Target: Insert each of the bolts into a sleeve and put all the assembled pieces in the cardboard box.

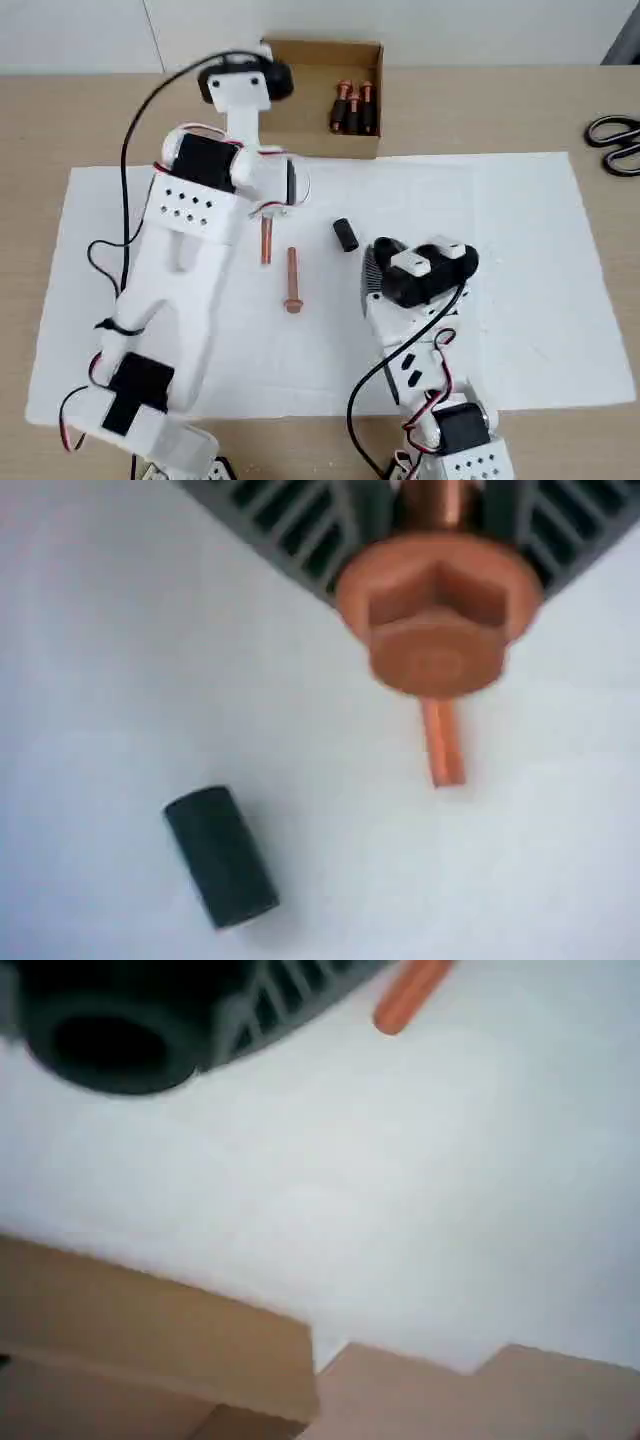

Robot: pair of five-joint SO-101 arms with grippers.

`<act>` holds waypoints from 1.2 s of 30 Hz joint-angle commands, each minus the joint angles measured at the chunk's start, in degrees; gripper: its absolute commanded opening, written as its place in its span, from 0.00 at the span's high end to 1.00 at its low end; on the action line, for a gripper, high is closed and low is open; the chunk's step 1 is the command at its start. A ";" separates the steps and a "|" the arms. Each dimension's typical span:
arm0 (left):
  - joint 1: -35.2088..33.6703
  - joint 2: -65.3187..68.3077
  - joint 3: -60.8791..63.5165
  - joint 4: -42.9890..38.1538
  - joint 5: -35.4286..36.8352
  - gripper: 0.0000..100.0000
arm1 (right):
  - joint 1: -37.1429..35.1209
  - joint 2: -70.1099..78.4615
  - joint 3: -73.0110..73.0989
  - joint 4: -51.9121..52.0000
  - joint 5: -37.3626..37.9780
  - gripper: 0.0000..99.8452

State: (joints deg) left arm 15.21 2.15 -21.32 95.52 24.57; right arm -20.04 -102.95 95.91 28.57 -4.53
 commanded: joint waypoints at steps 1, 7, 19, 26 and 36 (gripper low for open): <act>0.79 -7.74 -5.49 -4.13 1.05 0.99 | -2.95 -0.92 0.53 -1.45 -1.14 1.00; 7.82 -19.52 -8.13 -5.71 0.97 0.99 | -4.18 -0.75 0.53 -1.36 -1.14 1.00; 11.08 -31.56 12.53 -13.89 -0.88 0.99 | -4.26 -0.75 0.53 0.92 -1.23 1.00; 8.62 -31.56 35.65 -43.16 0.44 0.99 | -4.53 -0.84 0.53 0.92 -1.23 1.00; 12.66 -31.56 48.31 -56.97 1.67 0.99 | -7.69 -0.48 0.53 1.01 -1.23 1.00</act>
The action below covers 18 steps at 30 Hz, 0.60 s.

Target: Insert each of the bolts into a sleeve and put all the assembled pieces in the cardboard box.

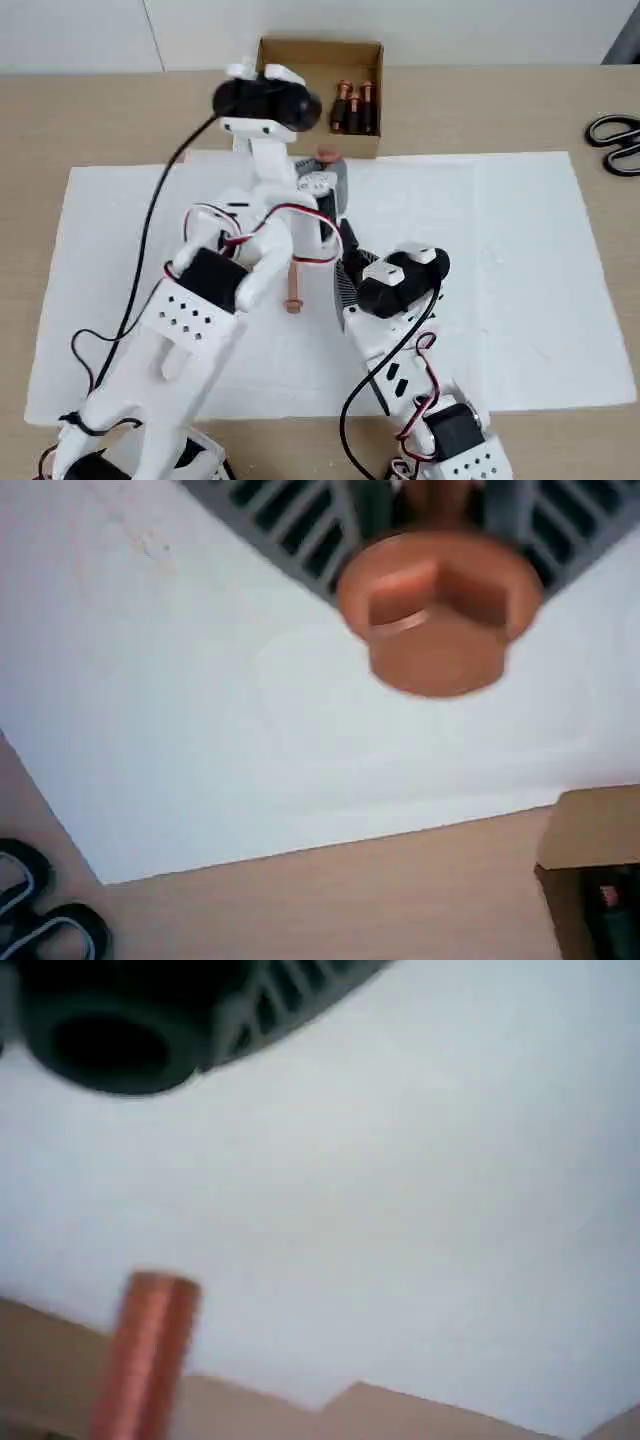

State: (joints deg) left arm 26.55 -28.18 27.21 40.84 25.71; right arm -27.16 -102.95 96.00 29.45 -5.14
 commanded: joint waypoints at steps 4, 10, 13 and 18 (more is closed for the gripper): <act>2.11 -1.32 -0.31 -2.29 3.16 0.99 | -0.48 -0.40 0.44 0.13 -0.62 1.00; 2.11 -1.41 -0.48 1.49 5.71 0.99 | -0.40 -0.40 0.44 0.13 -0.62 1.00; 2.11 -5.10 -0.13 4.04 6.33 0.99 | -0.40 -0.40 0.44 0.13 -0.62 1.00; 2.37 -11.69 4.00 4.31 6.24 0.99 | -0.40 -0.40 0.44 0.13 -0.62 1.00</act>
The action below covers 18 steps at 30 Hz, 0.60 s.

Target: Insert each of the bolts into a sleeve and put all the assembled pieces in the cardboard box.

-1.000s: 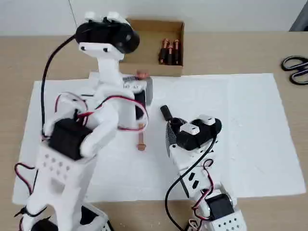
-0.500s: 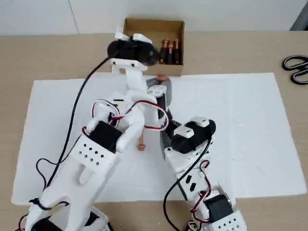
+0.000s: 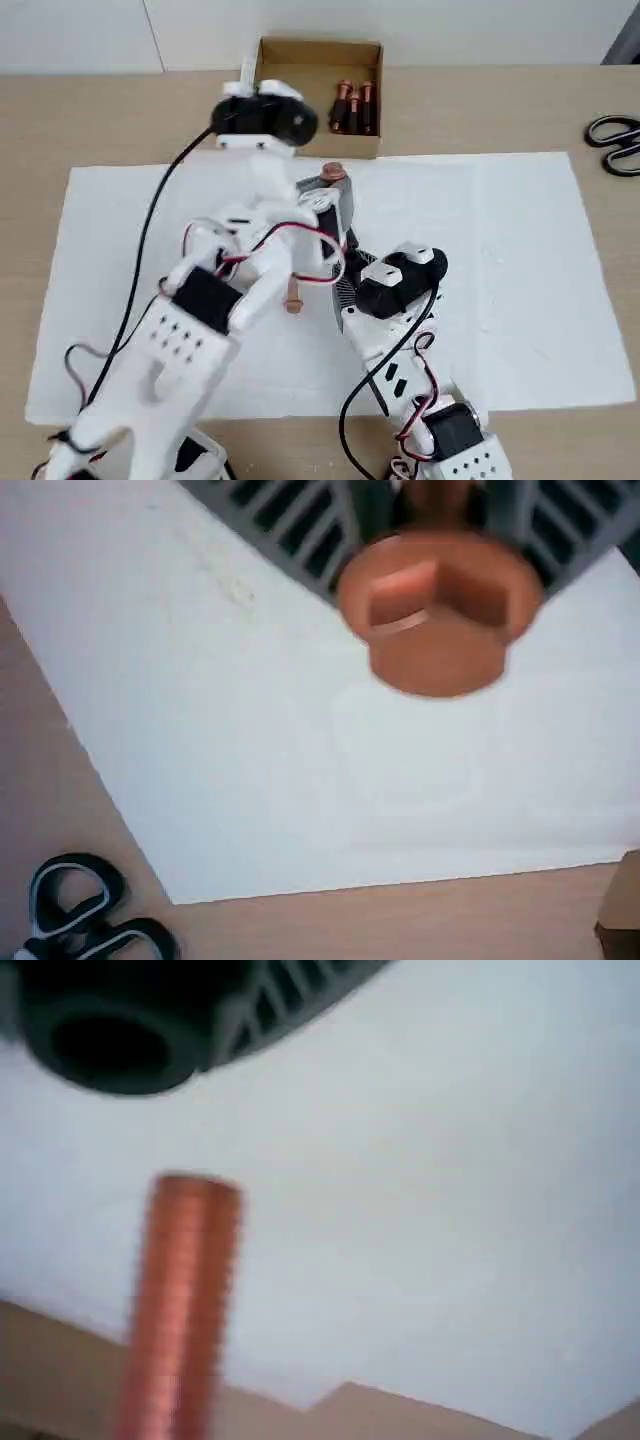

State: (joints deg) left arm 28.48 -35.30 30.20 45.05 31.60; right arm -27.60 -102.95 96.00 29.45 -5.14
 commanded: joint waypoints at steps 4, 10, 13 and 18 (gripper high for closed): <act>0.44 -5.01 5.41 -3.78 0.35 0.99 | 0.04 -0.40 0.44 0.13 -0.62 1.00; 1.41 -5.01 8.66 -9.67 0.44 0.99 | 0.04 -0.40 0.44 0.22 -0.62 1.00; 1.14 -5.01 8.66 -11.34 0.44 0.99 | 0.04 -0.40 0.44 0.22 -0.62 1.00; 1.41 -5.01 8.48 -11.78 0.35 0.99 | 0.04 -0.40 0.44 0.22 -0.62 1.00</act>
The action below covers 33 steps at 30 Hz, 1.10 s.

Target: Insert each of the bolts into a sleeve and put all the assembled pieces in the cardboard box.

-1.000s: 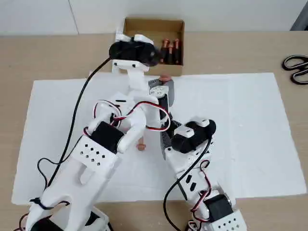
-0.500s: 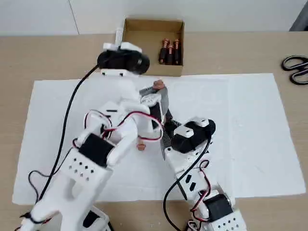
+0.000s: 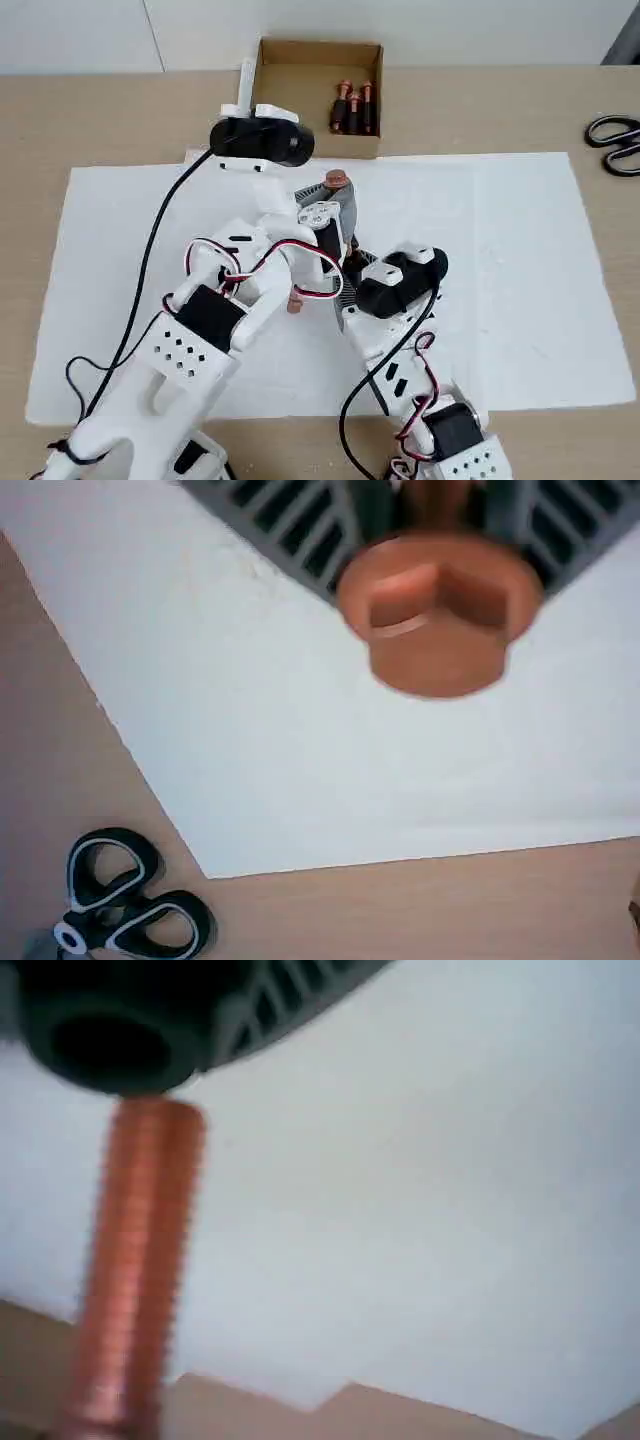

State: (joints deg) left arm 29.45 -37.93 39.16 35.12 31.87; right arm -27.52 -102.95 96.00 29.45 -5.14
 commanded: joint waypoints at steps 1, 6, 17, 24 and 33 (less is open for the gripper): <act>0.44 -2.37 -0.31 -2.11 0.00 0.99 | -0.04 -0.40 0.44 0.22 -0.62 1.00; 0.44 -2.02 -0.22 -2.11 -0.18 0.99 | -0.04 -0.40 0.44 0.22 -0.62 1.00; 0.44 -2.37 5.49 -9.23 -0.26 0.99 | -0.04 -0.40 0.44 0.22 -0.62 1.00; 0.44 -2.37 6.64 -10.81 -0.97 0.99 | -0.04 -0.40 0.44 1.10 -0.62 1.00; 3.43 -2.37 6.81 -5.71 -4.48 0.99 | -0.04 -0.40 0.44 1.36 -0.62 1.00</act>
State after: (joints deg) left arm 31.65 -38.37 46.46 28.79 28.53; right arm -27.69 -102.95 96.00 30.68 -5.14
